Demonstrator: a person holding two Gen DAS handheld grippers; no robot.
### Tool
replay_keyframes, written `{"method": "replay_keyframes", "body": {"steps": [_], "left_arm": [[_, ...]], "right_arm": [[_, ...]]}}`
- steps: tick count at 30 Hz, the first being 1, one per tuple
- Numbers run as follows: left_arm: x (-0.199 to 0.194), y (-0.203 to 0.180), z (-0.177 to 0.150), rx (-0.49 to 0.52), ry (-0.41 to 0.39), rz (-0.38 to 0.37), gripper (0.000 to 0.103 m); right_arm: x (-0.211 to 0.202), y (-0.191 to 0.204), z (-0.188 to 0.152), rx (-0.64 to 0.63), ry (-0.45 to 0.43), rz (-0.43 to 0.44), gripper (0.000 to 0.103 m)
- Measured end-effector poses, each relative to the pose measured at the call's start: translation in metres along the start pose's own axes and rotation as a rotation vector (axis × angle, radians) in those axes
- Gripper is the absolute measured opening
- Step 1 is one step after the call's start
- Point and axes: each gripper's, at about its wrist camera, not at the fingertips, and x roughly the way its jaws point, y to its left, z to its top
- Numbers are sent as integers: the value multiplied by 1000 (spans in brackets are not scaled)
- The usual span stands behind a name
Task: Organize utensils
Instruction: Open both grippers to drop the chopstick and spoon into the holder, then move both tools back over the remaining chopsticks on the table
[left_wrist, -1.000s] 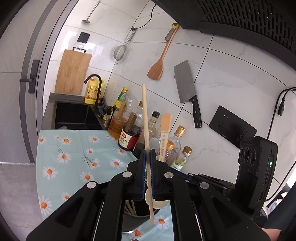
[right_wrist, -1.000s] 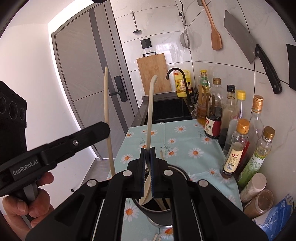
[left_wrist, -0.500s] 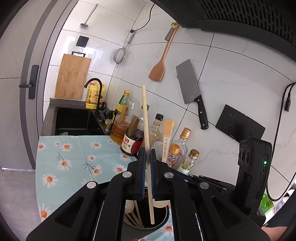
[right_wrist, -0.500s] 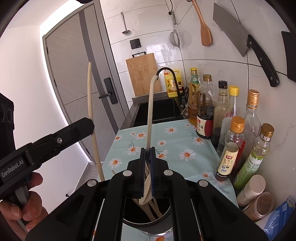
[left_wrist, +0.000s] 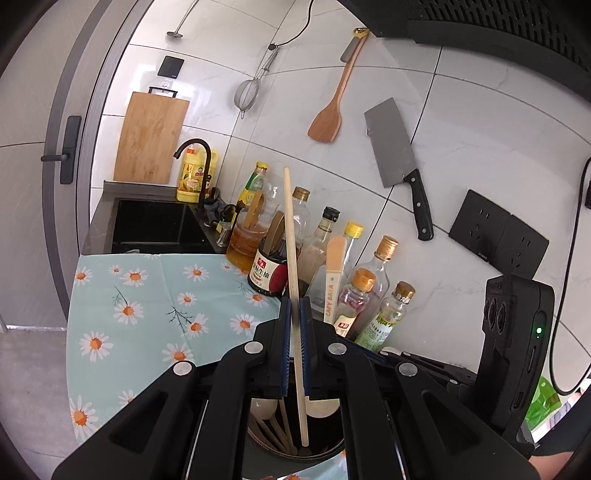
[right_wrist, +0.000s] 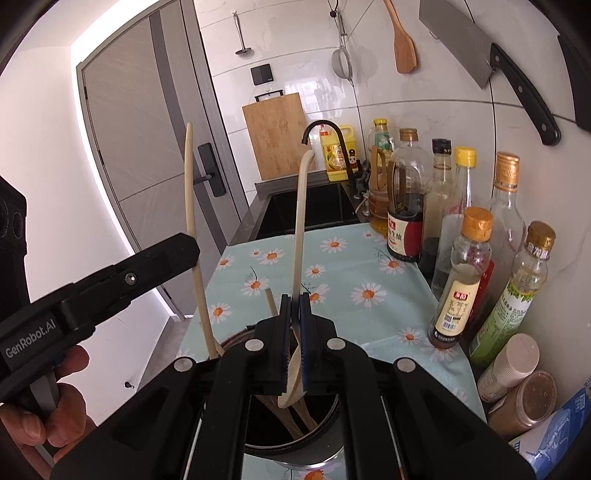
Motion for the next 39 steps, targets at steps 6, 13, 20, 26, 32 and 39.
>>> {"method": "replay_keyframes", "body": {"steps": [6,13,20,26,32,39], "left_arm": [[8,1,-13,12,42,13,6],[0,7,-18,-18,32,5,44],[-17,4,-14,-6,5,13,44],[-34,1,-16,2,-1,19,44],[-55,-9,-21,26,3,28,44],[-79,-17,-34,32,28,46,44]], "right_arm": [[3,-7,-7,32,29,3,6],[-4,-7,-11,53,30,0,16],[-23,-2,-6,42,3,8,16],[-41,4,-6,24,-5,14,16],[-63,11,-10,6,-6,35,22],[-84,12,-24,-12,19,42,30]]}}
